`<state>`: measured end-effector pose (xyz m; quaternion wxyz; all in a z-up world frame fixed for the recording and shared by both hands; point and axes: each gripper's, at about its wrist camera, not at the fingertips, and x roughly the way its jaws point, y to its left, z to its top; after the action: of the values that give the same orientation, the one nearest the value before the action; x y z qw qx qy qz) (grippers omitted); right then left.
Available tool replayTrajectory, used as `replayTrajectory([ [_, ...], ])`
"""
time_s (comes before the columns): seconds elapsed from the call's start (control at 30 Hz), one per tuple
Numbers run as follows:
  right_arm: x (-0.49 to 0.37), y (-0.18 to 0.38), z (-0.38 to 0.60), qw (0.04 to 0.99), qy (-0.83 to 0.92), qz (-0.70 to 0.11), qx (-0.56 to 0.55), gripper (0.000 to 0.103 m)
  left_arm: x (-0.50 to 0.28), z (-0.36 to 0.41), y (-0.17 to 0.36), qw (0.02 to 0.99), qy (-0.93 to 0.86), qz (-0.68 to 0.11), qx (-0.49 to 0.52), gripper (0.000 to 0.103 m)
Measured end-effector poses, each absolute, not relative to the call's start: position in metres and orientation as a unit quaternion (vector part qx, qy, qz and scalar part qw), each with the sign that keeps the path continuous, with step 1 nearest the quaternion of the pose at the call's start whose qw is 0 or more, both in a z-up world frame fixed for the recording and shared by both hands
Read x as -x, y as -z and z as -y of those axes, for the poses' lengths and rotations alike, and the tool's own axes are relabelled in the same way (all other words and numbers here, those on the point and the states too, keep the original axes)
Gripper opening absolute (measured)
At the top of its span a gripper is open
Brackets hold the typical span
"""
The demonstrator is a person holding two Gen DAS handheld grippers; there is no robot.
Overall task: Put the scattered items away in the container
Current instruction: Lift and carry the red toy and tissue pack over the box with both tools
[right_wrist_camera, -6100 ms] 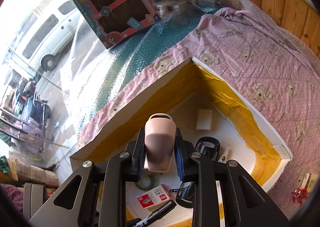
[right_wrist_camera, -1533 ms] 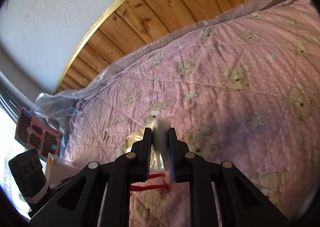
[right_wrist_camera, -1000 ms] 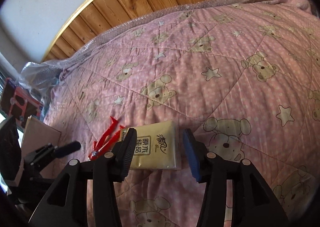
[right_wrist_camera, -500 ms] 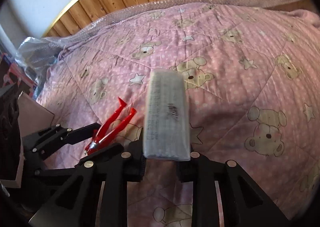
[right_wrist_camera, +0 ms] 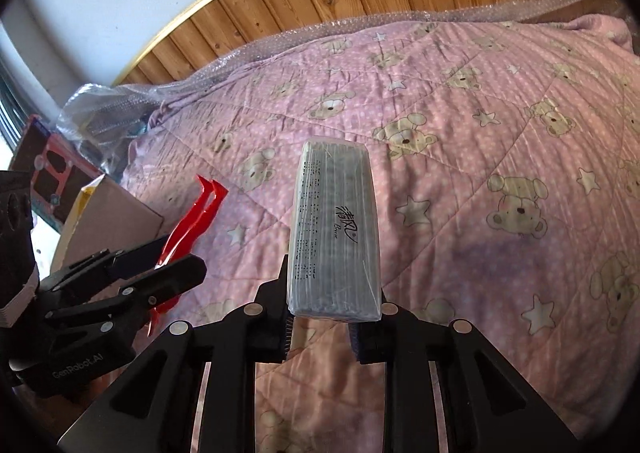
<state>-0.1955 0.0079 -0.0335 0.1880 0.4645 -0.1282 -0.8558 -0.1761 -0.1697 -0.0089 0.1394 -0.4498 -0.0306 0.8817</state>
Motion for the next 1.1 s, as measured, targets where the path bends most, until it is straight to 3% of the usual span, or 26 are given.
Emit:
replayTrajectory([
  [0.67,0.089,-0.034,0.069,0.223,0.872,0.065,-0.432,0.023,0.038,0.243,-0.049,0.092,-0.900,0.108,0.412,0.047],
  [1.1,0.046,-0.053,0.128,0.257,0.869,0.024,-0.422,0.023,-0.011,0.291,-0.057,0.050,-0.901,0.146,0.405,0.048],
])
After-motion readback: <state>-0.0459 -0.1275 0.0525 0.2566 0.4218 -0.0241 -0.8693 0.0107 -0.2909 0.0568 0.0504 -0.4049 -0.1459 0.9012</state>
